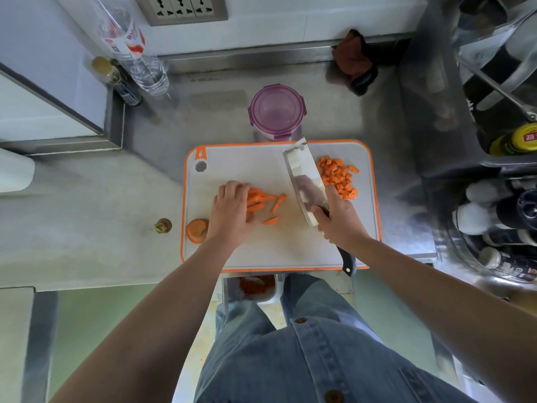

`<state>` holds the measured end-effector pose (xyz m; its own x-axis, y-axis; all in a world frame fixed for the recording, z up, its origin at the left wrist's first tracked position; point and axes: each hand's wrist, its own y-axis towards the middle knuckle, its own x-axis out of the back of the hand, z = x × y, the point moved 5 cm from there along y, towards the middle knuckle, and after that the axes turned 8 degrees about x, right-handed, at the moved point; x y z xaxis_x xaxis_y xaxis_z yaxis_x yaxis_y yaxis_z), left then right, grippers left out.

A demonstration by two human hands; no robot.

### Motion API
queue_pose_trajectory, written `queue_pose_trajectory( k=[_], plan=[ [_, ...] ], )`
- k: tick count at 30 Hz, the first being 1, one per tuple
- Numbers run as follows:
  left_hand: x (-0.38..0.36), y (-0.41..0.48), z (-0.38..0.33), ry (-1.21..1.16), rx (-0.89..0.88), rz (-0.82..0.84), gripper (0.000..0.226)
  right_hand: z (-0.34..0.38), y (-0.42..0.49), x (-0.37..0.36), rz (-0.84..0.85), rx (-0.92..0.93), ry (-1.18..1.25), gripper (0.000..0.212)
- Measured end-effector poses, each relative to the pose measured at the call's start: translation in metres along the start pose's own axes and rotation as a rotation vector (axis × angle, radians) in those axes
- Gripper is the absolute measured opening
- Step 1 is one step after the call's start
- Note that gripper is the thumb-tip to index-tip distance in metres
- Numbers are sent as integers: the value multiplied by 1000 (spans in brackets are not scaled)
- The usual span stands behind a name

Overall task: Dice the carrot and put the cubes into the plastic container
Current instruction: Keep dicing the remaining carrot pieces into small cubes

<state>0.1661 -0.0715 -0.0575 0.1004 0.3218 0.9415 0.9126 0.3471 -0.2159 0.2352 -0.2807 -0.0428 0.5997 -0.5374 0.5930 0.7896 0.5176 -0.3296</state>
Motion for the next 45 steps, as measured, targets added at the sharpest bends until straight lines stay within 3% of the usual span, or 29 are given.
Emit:
queue_pose_trajectory(
  k=[3, 10, 15, 19, 24, 28, 33, 45],
  plan=[
    [2, 4, -3, -77, 0, 12, 46, 2, -1, -1, 5, -8, 6, 16],
    [9, 6, -5, -139, 9, -12, 45, 0, 1, 1, -5, -33, -9, 24],
    [14, 12, 2, -179, 93, -40, 27, 1, 6, 1, -10, -51, -10, 22],
    [18, 15, 1, -165, 49, -52, 17, 3, 8, 0, -17, -53, -6, 24],
    [22, 16, 4, -200, -60, -113, 15, 6, 10, 2, -34, -51, 21, 26],
    [20, 34, 1, -225, 26, -142, 15, 6, 10, 3, -36, -53, 24, 21],
    [13, 50, -5, -178, 94, -39, 27, 9, 9, 2, -28, -34, 13, 20],
    [15, 32, -5, -165, -131, 20, 38, 10, 15, -2, -26, -10, 4, 21]
  ],
)
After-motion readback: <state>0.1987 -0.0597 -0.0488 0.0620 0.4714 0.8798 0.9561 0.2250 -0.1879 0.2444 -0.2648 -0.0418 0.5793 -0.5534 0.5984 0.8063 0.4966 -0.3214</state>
